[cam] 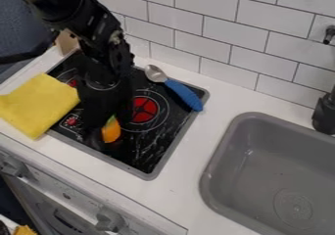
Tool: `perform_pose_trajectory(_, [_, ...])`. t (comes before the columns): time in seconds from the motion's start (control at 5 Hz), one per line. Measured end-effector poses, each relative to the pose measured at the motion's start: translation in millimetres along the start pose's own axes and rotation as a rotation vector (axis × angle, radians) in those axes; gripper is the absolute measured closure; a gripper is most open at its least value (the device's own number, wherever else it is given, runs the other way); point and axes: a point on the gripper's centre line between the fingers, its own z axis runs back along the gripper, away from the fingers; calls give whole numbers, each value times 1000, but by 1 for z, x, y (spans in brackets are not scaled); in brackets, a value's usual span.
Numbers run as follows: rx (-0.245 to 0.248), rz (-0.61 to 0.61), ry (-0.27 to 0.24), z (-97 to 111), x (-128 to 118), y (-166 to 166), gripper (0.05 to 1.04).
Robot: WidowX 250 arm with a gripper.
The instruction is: Take the pineapple and put it below the right side burner
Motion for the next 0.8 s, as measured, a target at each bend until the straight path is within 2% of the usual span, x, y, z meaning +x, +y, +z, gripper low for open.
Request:
perform_pose_trajectory(0.2, [14,26,-6,4,5,4,83])
perform_pose_trajectory(0.6, [-89,77,18,51,17,-3,83])
perform_pose_trajectory(0.8, [-122,53,32,69,21,-7,83])
